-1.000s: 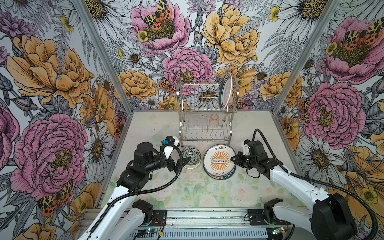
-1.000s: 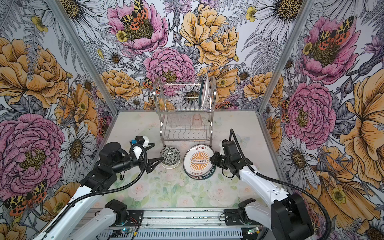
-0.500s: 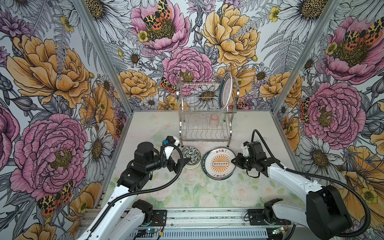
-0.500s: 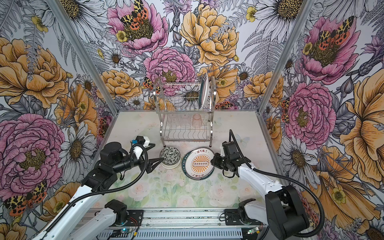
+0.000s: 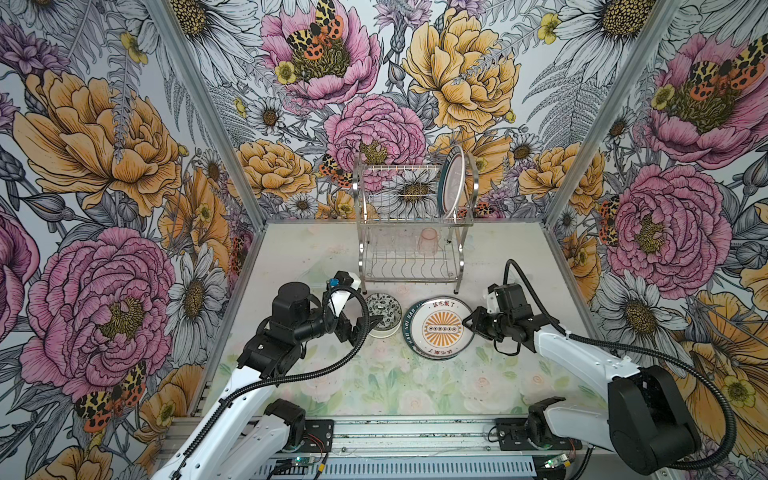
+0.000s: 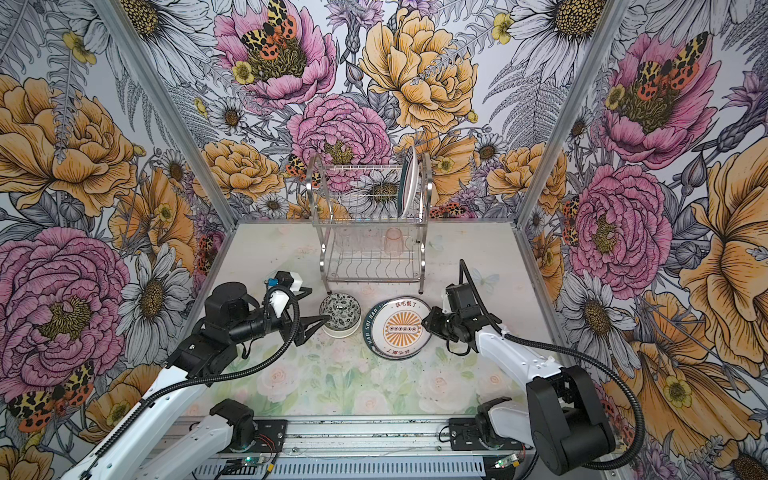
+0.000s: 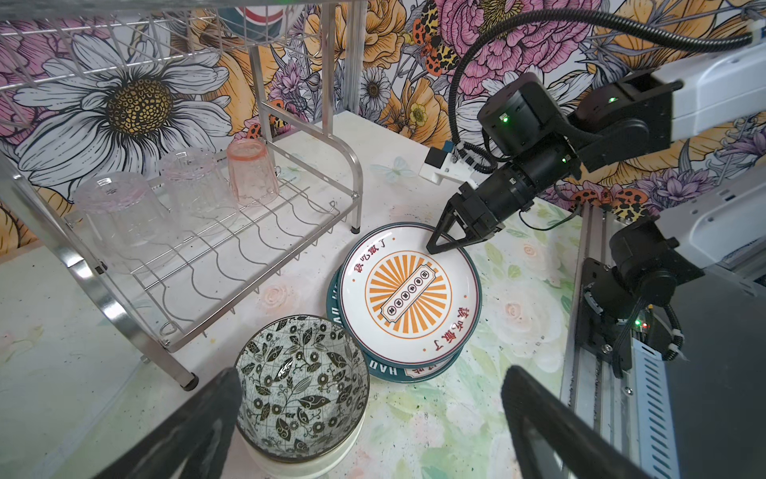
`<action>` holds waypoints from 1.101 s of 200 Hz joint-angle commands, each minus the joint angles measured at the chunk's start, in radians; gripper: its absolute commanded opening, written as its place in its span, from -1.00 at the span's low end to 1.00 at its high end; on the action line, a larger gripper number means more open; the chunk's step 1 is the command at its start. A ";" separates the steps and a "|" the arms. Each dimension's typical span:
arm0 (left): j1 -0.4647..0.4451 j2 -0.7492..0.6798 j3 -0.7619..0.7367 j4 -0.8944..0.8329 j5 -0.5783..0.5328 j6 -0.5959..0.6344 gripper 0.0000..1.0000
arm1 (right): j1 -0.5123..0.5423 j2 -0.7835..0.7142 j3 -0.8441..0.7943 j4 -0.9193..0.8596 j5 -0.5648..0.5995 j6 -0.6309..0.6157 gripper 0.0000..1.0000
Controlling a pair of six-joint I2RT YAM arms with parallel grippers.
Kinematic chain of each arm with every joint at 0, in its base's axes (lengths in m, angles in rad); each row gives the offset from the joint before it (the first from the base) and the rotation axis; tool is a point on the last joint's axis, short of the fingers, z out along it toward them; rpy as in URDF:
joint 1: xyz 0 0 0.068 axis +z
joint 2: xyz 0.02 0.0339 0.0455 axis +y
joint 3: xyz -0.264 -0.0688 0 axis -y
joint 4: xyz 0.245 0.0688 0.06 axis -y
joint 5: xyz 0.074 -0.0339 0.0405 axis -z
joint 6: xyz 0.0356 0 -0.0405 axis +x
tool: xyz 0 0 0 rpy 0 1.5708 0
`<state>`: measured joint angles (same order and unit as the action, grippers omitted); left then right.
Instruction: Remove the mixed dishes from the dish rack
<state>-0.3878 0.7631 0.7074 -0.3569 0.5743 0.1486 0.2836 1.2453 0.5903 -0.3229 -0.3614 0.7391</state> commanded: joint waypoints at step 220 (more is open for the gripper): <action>-0.008 0.036 0.061 -0.005 -0.010 0.041 0.98 | -0.001 0.117 0.066 0.021 0.034 0.015 0.34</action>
<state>-0.3897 0.7937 0.7383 -0.3630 0.5728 0.1673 0.2836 1.3533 0.6144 -0.3176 -0.3370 0.7456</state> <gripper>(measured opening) 0.989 0.641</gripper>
